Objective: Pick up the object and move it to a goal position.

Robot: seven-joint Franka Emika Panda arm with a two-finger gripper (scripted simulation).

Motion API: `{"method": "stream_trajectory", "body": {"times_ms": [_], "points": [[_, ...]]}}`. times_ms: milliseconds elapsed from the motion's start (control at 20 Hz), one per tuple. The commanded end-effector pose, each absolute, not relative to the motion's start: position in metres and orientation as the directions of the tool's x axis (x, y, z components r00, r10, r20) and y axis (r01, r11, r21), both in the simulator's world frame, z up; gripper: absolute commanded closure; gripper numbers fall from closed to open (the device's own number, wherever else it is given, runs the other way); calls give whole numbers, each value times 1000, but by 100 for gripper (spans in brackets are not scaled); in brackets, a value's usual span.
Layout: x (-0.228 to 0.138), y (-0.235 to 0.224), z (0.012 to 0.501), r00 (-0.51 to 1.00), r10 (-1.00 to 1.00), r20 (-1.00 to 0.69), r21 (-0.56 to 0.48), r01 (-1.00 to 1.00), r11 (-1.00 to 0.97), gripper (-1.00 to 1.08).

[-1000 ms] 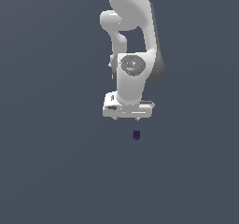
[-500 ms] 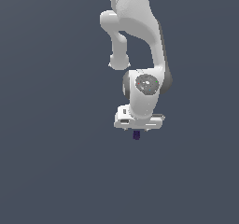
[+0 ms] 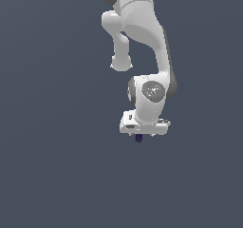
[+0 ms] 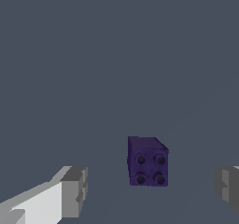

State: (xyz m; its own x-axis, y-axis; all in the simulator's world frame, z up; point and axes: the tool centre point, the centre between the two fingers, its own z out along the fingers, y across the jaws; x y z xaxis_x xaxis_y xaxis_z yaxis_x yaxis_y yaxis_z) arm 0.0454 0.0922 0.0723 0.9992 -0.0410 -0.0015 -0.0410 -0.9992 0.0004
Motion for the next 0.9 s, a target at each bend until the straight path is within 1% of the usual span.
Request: {"method": "stream_trajectory", "body": {"times_ms": [0,500,750,800,850], "points": [[45,92,70,999,-41,-1,0,-41,-999,-92],[45,93,27,999,-43,0,0,-43,-999,-92],[46,93,22,999,-43,0,0,-43,-999,-92],[46,93,22,999,-43,0,0,-43,-999,108],[46,93,22,999,-43,0,0,-43,-999,108]]}}
